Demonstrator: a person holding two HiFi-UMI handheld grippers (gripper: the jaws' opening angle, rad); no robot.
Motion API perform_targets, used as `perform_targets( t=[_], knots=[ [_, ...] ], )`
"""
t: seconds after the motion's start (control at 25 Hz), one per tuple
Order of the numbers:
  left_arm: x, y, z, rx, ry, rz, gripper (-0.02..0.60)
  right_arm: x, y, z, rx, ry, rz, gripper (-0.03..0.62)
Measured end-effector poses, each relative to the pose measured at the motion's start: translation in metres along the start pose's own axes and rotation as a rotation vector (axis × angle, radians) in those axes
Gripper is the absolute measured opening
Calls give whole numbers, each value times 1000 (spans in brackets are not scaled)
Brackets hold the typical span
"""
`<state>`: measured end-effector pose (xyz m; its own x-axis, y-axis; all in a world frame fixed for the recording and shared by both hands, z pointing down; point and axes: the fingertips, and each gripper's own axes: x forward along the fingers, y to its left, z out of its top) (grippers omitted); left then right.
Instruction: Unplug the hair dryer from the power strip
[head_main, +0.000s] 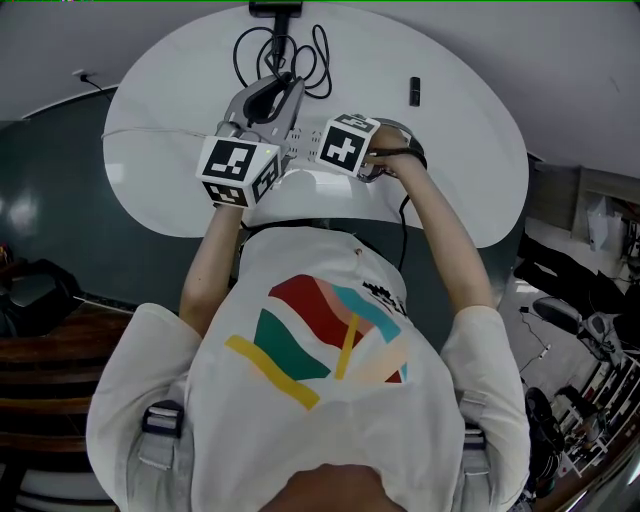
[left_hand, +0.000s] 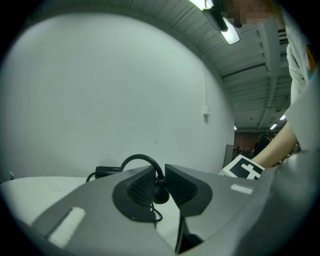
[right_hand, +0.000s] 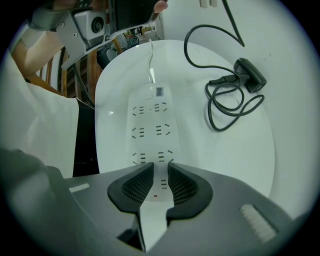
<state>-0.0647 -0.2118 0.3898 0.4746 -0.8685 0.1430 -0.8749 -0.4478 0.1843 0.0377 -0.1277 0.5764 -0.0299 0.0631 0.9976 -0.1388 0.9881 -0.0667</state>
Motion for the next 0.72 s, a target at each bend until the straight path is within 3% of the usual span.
perform_targets(
  t=[0.24, 0.56, 0.72],
  knots=[
    [8, 2, -15, 42, 60, 7, 54, -2, 1, 0, 9, -11, 0, 107],
    [26, 17, -33, 10, 112, 17, 54, -2, 2, 0, 15, 5, -8, 107],
    [38, 25, -56, 40, 191, 21, 54, -2, 1, -1, 27, -5, -17, 107]
  ],
)
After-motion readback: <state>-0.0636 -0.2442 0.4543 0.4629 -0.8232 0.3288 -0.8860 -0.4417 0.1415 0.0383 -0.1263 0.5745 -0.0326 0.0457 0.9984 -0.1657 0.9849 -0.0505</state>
